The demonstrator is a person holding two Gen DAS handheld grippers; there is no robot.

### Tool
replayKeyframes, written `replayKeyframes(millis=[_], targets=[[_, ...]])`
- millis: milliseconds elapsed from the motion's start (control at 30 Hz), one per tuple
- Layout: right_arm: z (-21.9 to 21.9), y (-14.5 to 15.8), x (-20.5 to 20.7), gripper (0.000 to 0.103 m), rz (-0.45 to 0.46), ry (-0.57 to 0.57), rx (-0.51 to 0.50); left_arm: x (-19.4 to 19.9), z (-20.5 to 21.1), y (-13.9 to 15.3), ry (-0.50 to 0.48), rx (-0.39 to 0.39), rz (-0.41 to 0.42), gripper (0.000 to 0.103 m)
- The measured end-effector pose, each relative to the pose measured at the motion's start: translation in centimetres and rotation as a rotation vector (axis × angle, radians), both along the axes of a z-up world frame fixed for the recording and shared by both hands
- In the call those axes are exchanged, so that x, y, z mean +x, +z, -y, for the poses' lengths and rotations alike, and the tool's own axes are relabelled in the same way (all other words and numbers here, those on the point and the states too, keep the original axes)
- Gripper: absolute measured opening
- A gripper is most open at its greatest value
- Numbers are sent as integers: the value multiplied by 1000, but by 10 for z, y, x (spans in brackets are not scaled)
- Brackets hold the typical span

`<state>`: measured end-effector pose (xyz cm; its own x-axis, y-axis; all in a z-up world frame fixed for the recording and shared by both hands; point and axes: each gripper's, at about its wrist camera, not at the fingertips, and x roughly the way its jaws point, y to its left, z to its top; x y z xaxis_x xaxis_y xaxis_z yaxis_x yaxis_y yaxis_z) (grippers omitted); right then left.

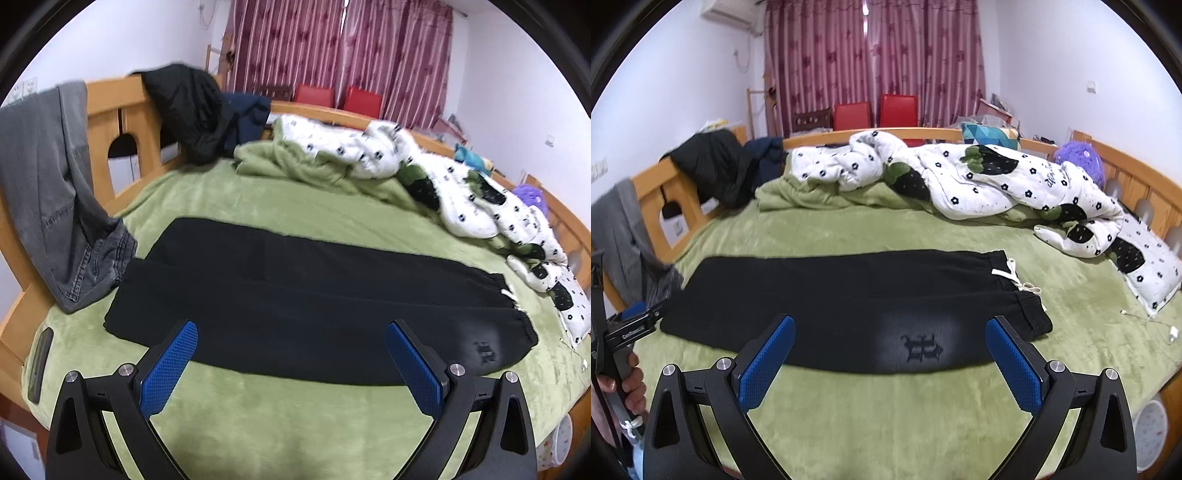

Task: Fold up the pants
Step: 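Grasp the sweatpants leg edge with the left tool while the right tool grasps the waistband edge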

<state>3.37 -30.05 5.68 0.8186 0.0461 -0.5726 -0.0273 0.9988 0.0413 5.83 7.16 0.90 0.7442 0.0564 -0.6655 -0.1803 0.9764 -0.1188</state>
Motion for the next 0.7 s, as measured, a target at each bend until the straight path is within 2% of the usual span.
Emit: replayKeyframes(millis=[133,200,300,367,567,633,700], targets=[[35,-42,33,95,-53,-30,70,19,-35,-32,41,33,-57,99],[51,-70,49,81,-103,-54,81,26,-53,-53,52,21,-88,96],[78,-124,71,69,-195,-91,102,28,-80,-91,68,-58,-151,85],[96,-156,77,69,-227,-107,148,24,-95,-116,87,-120,-172,81],[134,-222,86,69,-285,-169,333,24,-126,-174,148,-321,-176,81],[138,-235,93,69,-290,-187,376,32,-129,-187,159,-368,-186,81],[142,-240,101,69,-265,-200,414,39,-131,-193,192,-358,-163,80]])
